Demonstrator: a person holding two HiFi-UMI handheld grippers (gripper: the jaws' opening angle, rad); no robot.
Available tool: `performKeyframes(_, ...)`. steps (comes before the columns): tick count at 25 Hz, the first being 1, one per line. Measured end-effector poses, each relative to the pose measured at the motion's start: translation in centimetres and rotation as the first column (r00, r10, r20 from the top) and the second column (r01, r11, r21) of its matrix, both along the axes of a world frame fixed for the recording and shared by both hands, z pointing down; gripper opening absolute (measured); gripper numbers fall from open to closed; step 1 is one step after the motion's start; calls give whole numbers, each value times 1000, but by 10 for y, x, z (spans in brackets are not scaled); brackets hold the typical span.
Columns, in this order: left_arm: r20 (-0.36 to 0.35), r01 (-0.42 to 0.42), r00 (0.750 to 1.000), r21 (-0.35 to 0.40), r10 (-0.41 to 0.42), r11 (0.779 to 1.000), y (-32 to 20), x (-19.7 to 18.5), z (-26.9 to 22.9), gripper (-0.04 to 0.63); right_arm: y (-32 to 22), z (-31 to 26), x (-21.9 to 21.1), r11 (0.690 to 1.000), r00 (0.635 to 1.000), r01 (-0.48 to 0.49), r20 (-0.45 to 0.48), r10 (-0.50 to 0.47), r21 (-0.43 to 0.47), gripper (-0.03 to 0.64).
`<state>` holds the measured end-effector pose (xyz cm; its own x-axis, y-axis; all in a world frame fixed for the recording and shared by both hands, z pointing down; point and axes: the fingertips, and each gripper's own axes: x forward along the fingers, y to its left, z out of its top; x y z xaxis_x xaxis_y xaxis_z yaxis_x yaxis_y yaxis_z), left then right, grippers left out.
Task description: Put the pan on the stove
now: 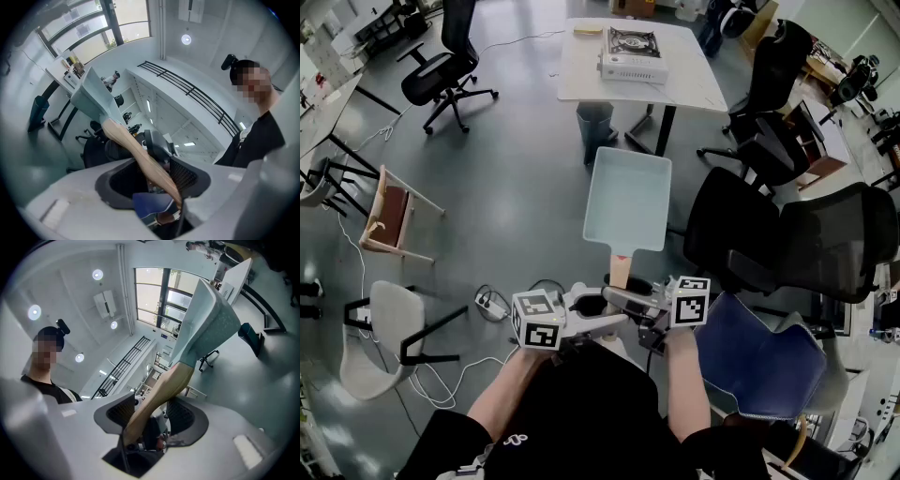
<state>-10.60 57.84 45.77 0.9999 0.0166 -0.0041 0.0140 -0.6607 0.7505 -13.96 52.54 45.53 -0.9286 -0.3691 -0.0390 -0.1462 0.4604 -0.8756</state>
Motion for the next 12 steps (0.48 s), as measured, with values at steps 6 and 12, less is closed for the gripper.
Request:
performKeyframes(6,6,1,1000,-9,-1,1000,-11,3,8,222,-11,8,2,1000,1000,-1,3,1,-3,218)
performKeyframes(12,-3,-7,1000,-33,7,999,-43,6,13,224,-44,16,7,1000,1000,-16,8,17,-21,221)
